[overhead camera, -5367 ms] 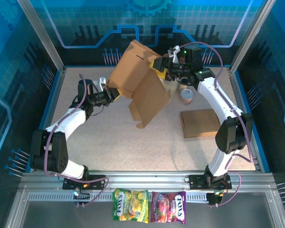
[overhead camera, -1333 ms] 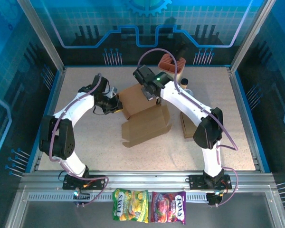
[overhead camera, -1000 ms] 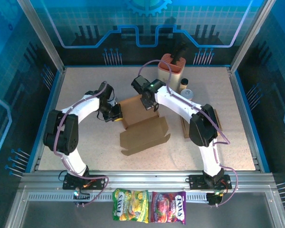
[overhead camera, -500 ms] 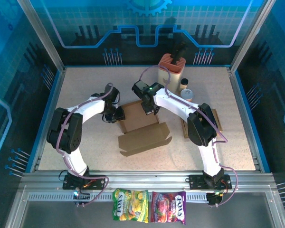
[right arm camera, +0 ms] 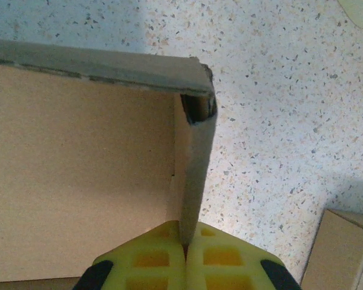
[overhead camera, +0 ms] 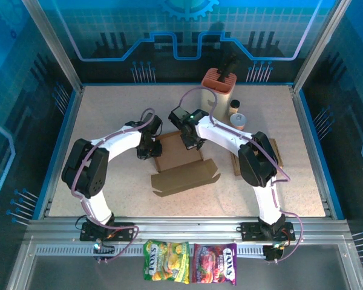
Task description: Fold the paper box
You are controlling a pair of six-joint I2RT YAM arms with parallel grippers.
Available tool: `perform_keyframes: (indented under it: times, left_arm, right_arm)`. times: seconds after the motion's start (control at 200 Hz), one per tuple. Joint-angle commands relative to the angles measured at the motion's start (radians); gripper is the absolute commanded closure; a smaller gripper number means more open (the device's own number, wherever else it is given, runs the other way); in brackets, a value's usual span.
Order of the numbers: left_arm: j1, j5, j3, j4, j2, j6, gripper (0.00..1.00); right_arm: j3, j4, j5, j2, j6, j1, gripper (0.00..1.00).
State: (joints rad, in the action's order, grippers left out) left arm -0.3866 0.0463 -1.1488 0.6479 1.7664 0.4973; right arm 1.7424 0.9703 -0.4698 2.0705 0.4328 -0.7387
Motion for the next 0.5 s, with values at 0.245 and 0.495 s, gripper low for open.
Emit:
perform_keyframes:
  times: [0.245,0.495]
  left_arm:
    - [-0.025,0.068,0.038,0.067,-0.035,0.05,0.92]
    - [-0.064,0.187,0.016,0.129,-0.011,0.078,1.0]
  right_arm:
    - [-0.029,-0.017,-0.036,-0.07,0.045,-0.021,1.0]
    - [-0.034,-0.025,-0.036,-0.073,0.061,-0.04,1.0]
